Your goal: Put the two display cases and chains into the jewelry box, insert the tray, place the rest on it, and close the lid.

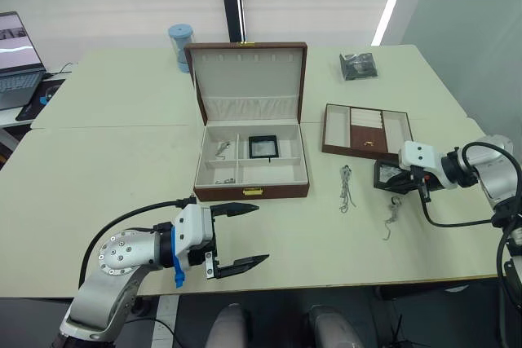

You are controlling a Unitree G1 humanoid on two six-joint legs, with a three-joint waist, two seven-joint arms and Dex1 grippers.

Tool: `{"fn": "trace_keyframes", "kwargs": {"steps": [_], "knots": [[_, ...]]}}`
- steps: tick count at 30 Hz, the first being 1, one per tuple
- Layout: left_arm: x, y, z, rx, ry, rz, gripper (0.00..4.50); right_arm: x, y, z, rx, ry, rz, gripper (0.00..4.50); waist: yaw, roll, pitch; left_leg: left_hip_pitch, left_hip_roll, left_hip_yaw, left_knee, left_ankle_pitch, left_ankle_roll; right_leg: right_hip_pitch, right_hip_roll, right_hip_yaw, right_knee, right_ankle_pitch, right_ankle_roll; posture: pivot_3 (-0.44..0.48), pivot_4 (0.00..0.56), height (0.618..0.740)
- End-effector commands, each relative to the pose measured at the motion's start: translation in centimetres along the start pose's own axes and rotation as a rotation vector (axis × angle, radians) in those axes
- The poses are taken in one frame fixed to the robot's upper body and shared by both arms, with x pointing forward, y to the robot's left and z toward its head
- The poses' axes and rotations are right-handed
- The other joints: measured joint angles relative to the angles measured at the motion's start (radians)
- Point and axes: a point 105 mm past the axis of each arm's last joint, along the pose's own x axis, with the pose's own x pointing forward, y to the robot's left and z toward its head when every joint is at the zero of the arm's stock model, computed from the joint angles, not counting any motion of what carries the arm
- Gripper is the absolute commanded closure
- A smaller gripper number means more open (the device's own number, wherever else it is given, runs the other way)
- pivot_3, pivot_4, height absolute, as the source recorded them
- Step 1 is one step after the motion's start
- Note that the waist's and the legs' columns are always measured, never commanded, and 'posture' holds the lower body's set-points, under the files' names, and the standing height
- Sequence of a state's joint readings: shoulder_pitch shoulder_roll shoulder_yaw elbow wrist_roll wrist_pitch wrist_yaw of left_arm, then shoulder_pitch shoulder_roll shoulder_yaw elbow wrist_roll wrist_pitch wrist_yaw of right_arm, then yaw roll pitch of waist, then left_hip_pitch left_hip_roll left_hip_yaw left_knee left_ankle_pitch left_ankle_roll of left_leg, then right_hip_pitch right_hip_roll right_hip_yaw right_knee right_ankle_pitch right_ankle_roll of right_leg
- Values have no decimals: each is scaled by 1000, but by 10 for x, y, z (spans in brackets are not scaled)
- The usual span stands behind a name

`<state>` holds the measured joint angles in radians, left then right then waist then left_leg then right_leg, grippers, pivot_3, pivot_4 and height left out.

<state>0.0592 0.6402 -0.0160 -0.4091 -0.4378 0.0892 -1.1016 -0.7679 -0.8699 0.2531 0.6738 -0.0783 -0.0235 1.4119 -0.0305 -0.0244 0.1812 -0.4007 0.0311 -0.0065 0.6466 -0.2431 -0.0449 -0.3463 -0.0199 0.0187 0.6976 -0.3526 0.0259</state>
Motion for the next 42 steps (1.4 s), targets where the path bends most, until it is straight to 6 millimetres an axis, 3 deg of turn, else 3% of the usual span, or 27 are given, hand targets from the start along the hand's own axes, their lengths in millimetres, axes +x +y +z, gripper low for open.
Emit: {"fn": "trace_keyframes", "kwargs": {"steps": [1,10,16,31,35,42], "knots": [[5,-1,11,27,-36,-18,0,-11,-10,13,-32,-40,-50,4498,0,0,0,0,0,0,0,0,0,0,0,0,0,0,0,0,150,740],[4,3,11,-5,-48,50,0,-30,-9,35,-16,-101,-19,4498,0,1,1,0,0,0,0,0,0,0,0,0,0,0,0,0,150,740],[-1,6,10,-31,-45,161,0,-30,-2,86,-40,-212,52,4498,-2,1,1,0,0,-1,0,0,0,0,0,0,0,0,0,0,150,740],[-28,13,6,-112,-17,583,0,32,10,217,-188,-382,189,4498,-1,2,1,-1,0,-3,0,0,0,-1,0,-1,0,0,0,0,150,740],[-33,9,8,-135,-5,645,0,45,15,235,-196,-369,228,4498,-1,2,1,-1,0,-3,-1,0,0,-1,0,-1,0,0,0,0,150,740],[-35,8,7,-143,7,704,0,74,25,243,-204,-298,304,4498,0,2,1,-1,0,-3,-1,0,0,-2,-1,-2,0,0,0,0,150,740]]}}
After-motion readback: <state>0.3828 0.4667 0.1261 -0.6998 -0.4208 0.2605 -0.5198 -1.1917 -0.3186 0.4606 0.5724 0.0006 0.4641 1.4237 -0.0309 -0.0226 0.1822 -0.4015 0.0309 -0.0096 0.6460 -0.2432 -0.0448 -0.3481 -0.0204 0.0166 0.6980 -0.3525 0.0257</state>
